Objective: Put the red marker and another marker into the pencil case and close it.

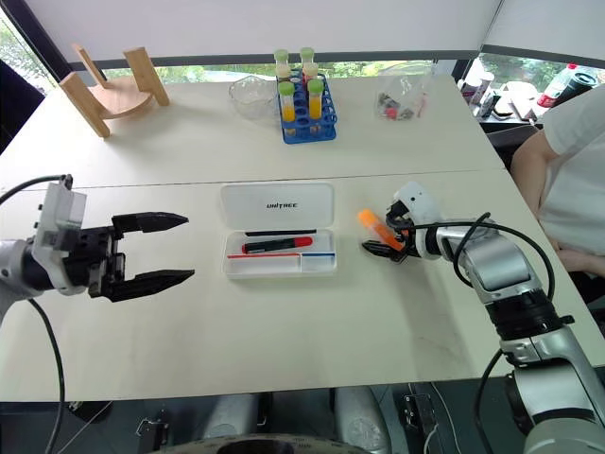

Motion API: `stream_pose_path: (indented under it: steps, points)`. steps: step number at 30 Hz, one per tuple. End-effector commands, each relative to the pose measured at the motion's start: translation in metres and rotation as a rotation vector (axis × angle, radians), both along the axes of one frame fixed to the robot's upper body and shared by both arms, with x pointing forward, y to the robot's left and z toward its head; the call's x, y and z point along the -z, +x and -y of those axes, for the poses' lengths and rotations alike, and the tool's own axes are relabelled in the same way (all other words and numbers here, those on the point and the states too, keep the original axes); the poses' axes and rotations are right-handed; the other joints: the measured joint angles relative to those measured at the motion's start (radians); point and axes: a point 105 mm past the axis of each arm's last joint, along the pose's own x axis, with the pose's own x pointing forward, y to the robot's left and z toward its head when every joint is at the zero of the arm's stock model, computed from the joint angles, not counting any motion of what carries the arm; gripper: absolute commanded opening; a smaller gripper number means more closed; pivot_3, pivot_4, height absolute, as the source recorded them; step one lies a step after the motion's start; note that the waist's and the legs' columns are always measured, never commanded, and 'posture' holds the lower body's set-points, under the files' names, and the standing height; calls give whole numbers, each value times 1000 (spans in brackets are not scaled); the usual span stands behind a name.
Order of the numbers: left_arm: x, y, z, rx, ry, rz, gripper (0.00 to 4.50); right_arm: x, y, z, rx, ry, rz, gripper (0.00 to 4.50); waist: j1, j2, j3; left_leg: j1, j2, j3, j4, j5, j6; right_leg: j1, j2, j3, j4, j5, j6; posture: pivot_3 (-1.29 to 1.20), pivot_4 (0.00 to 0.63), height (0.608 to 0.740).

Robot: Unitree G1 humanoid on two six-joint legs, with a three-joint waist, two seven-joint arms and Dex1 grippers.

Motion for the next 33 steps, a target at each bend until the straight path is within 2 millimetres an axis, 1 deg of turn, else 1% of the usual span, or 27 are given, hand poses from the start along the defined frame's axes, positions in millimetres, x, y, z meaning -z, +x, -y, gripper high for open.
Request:
stream_pose_path:
  steps: [1, 2, 3, 5, 6, 9, 10, 11, 12, 13, 14, 16, 18, 21, 25, 26, 29, 33]
  points:
    - [-9, -3, 2, -25, 2, 57, 4500, 6, 4, 4, 7, -31, -11, 3129, -1, 0, 0, 0, 0, 0, 1, 0, 0, 1, 0, 0, 0, 0, 0, 0, 150, 740]
    - [-8, -4, 3, -29, 4, 58, 4500, 6, 5, 4, 6, -29, -11, 2694, -3, 0, 0, 1, 0, 0, 1, 0, 0, 1, 0, 0, 1, 0, 0, 0, 150, 740]
    - [-9, -4, 3, -35, 3, 61, 4500, 5, 6, 3, 5, -23, -11, 2139, -4, 0, 0, 2, 0, 0, 2, 0, 0, 3, 0, 0, 1, 0, 0, 0, 150, 740]
    - [-11, -4, 2, -46, 2, 66, 4500, 1, 7, 2, 1, -12, -7, 1204, -6, 0, 0, 2, 0, 0, 2, 0, 0, 3, 0, 0, 1, 0, 0, 0, 150, 740]
    - [-12, -4, 1, -51, 1, 68, 4500, -2, 8, 2, -1, -11, -1, 794, -6, 0, 0, 2, 0, 0, 3, 0, 0, 3, 0, 0, 1, 0, 0, 0, 150, 740]
    - [-14, -5, -2, -62, 11, 67, 4500, -22, 7, -1, -45, 11, 53, 803, -6, 0, 0, 2, 0, 0, 3, 0, 0, 2, 0, 0, 1, 0, 0, 0, 150, 740]
    - [-15, -6, -3, -64, 14, 56, 4500, -34, 6, -4, -75, 15, 88, 803, -6, 1, 1, 1, 0, 0, 3, 0, 0, 2, 0, 0, 1, 0, 0, 0, 150, 740]
    - [-14, -8, -5, -64, 21, 40, 4500, -49, 1, -12, -137, 32, 122, 803, -6, 2, 1, 1, 0, 0, 2, 0, 0, 1, 0, 0, 1, 0, 0, 0, 150, 740]
    - [-13, -10, -8, -63, 30, 26, 4500, -59, -8, -21, -206, 54, 125, 803, -7, 4, 3, -1, 0, 0, 2, 0, 0, -1, 0, 0, 2, 0, 0, 0, 150, 740]
    - [-12, -11, -11, -64, 40, 15, 4500, -68, -21, -34, -302, 75, 119, 803, -7, 6, 4, -2, 0, 0, 2, 0, 0, -2, 0, 0, 2, 0, 0, 0, 150, 740]
    - [-12, -12, -13, -65, 47, 9, 4500, -74, -32, -46, -384, 93, 108, 803, -7, 6, 4, -2, 0, 0, 2, 0, 0, -2, 0, 0, 2, 0, 0, 0, 150, 740]
    - [-12, -11, -17, -63, 60, 6, 4500, -78, -49, -72, -512, 119, 89, 803, -12, 6, 4, -1, 1, -1, 0, 0, 0, -2, 1, 0, 2, 0, -1, 0, 150, 740]
    - [-14, -9, -17, -58, 63, 10, 4500, -77, -60, -98, -611, 153, 73, 803, -13, 6, 4, 0, 2, -1, -1, 0, 0, -2, 3, 0, 2, -1, -1, 0, 150, 740]
    - [-16, -8, -15, -40, 62, 11, 4500, -67, -70, -139, -752, 164, 68, 803, -12, 6, 5, 0, 2, -1, -1, 0, 0, -2, 3, 0, 3, -1, -1, 0, 150, 740]
    - [-17, -9, -14, -27, 62, 7, 4500, -58, -70, -170, -810, 178, 57, 803, -9, 6, 5, -1, 0, 0, -1, 0, 0, -3, 1, 0, 3, -1, -1, 0, 150, 740]
    - [-18, -10, -13, -23, 64, 7, 4500, -52, -66, -181, -821, 163, 63, 803, -9, 5, 5, -1, 0, 0, -1, 0, 0, -3, 1, 0, 2, -1, -1, 0, 150, 740]
    - [-19, -10, -12, -22, 64, 10, 4500, -40, -61, -201, -846, 136, 55, 803, -12, 5, 5, -1, 0, 0, 0, 0, 0, -3, 0, 0, 2, 0, -1, 0, 150, 740]
    - [-20, -11, -9, -23, 62, 21, 4500, -32, -56, -205, -862, 94, 66, 803, -9, 5, 5, -1, 0, -1, -1, 0, 0, -4, 1, -1, 3, -1, -1, 0, 150, 740]
